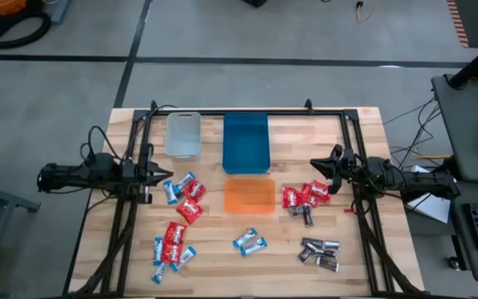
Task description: Sort candy
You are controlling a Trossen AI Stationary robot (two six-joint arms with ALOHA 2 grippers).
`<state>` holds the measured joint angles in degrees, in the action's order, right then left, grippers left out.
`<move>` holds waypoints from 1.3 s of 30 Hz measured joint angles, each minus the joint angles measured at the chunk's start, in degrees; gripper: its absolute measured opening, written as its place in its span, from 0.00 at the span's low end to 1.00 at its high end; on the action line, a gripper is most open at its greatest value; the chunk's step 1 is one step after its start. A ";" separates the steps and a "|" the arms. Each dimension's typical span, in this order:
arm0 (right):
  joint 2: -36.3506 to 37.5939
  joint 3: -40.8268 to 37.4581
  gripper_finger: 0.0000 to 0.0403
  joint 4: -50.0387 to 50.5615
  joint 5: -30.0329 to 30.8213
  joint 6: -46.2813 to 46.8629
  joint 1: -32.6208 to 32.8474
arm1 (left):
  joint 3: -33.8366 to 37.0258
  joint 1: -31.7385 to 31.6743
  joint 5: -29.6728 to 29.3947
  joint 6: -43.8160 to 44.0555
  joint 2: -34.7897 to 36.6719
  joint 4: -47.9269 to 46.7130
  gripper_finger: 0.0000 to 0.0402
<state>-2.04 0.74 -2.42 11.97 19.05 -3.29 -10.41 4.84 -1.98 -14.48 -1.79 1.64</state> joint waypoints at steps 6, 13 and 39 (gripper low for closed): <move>0.00 0.00 0.06 0.00 0.01 0.00 -0.02 | 0.00 -0.01 0.00 0.00 0.00 -0.02 0.00; 0.00 0.01 0.06 0.00 0.00 0.00 -0.02 | 0.00 -0.01 0.00 0.00 -0.01 -0.01 0.00; -0.11 -0.03 0.06 -6.18 -5.75 18.19 0.26 | 0.05 -0.01 2.85 32.02 -1.32 14.48 0.00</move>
<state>-2.15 0.71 -8.60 6.22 37.24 -3.03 -10.36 4.83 0.87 17.54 -3.11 16.13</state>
